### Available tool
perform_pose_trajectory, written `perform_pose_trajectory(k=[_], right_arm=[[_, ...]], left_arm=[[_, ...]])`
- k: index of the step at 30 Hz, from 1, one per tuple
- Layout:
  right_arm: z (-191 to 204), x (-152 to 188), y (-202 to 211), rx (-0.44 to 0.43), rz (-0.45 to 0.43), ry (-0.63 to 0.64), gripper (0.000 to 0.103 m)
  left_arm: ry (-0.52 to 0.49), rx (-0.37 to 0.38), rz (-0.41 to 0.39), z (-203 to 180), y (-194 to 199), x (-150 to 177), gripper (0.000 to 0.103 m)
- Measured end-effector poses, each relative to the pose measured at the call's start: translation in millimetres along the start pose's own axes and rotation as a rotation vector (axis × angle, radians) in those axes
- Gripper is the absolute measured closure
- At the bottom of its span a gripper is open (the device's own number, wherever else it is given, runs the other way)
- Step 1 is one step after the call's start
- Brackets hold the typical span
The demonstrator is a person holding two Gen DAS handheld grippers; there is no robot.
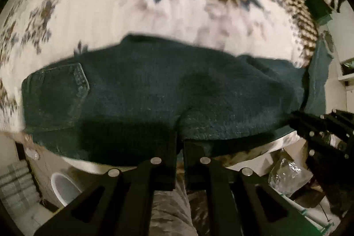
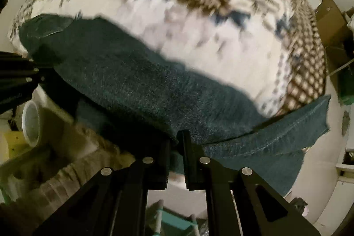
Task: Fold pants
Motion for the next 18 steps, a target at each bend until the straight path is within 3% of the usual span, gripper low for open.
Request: perform_pose_trajectory(k=[5, 7, 8, 9, 15, 18], right_arm=[[4.7, 23.5, -30.0, -0.004, 0.075, 0.000, 0.081], [2.5, 26.7, -31.3, -0.024, 0.095, -0.026, 0.053], [-0.2, 28.3, -29.4, -0.039, 0.102, -0.050, 0.029], [-2.9, 29.8, -26.7, -0.053, 0.102, -0.071, 0.016], [-37.8, 42.6, 1.6, -0.059, 0.077, -0.248, 0.013], [-69.6, 45.4, 17.4, -0.056, 0.046, -0.380, 0.012]], left_arm=[[0.043, -0.043, 0.026, -5.4, -10.4, 9.2, 0.091], [0.057, -0.059, 0.031, -7.0, -7.5, 8.0, 0.084], [0.068, -0.061, 0.031, -7.3, -4.5, 7.2, 0.077], [0.075, -0.064, 0.031, -6.8, -1.8, 7.3, 0.072], [0.101, -0.100, -0.017, -15.5, 26.5, -0.9, 0.048], [0.082, -0.125, -0.058, -27.1, 31.4, -15.8, 0.041]])
Point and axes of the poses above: each gripper's, at about its wrist camera, not at the fingertips, and y roughly against the way its jaws point, z to its left, x to its underside, the point moved 3 cm from there along -y, roughly the way its jaws point, and after that the axes turned 6 degrees about -y, right-handed, at the moved point
